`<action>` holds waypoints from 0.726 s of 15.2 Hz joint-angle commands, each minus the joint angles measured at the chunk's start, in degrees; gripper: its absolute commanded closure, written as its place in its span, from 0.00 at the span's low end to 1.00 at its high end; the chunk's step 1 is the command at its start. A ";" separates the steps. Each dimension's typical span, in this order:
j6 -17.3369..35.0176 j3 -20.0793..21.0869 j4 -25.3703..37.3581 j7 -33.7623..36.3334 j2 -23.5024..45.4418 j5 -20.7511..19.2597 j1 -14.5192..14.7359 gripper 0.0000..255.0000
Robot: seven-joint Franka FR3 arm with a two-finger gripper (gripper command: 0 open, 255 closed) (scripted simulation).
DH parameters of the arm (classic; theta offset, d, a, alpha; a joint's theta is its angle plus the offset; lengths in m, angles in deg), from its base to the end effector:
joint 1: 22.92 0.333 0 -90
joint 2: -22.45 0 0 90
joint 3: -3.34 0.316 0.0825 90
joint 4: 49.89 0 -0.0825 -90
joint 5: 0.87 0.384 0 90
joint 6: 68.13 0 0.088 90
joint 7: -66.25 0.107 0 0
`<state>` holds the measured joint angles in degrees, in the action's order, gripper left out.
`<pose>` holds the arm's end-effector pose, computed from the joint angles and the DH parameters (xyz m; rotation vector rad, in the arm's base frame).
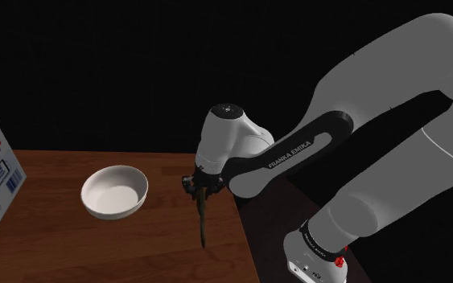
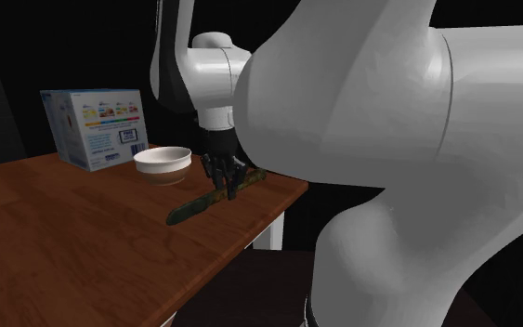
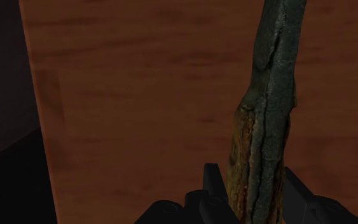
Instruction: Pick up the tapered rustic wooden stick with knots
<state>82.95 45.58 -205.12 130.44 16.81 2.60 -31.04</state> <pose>0.3400 0.2208 0.2514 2.9886 -0.8922 0.0457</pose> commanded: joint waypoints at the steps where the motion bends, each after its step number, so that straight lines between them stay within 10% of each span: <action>1: -1.52 -0.33 0.16 -1.45 -1.65 2.02 0.65 1.00; 11: -11.94 -3.70 2.14 -7.17 -11.19 9.30 4.26 1.00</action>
<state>72.15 42.28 -203.01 123.78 6.79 11.15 -27.26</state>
